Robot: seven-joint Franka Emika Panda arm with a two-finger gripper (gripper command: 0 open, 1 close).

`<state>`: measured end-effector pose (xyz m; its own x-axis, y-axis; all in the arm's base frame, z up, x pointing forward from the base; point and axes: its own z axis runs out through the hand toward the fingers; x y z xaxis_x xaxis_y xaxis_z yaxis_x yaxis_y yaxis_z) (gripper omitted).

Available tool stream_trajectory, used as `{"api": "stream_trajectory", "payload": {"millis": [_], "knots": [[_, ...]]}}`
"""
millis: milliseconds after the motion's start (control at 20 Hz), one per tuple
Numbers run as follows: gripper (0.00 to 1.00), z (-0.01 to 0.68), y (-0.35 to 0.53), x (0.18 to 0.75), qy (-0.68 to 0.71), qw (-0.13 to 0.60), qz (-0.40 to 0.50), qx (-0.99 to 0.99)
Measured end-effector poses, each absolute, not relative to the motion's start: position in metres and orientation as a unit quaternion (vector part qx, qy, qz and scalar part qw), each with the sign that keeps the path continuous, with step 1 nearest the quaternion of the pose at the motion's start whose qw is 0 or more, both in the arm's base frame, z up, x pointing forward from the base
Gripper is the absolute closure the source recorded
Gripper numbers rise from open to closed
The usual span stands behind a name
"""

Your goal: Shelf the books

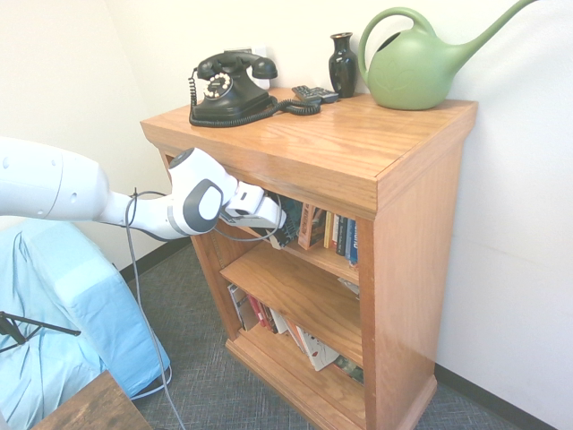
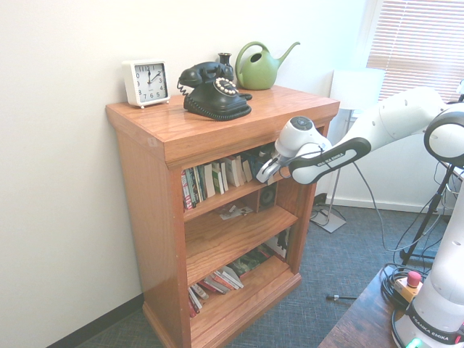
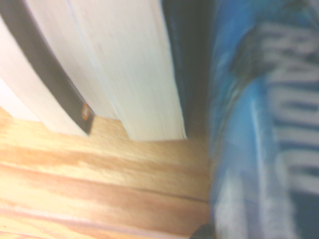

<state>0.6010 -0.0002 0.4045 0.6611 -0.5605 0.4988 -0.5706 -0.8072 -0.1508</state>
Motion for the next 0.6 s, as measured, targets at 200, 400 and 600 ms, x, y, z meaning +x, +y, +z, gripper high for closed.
{"api": "stream_trajectory", "payload": {"millis": [200,400,600], "knots": [[0.00,0.405,0.004,0.601,-0.308,0.008,0.271,0.912],[0.00,0.404,0.006,0.574,-0.307,0.013,0.267,0.913],[0.00,0.408,0.015,0.522,-0.308,0.013,0.268,0.913]]}}
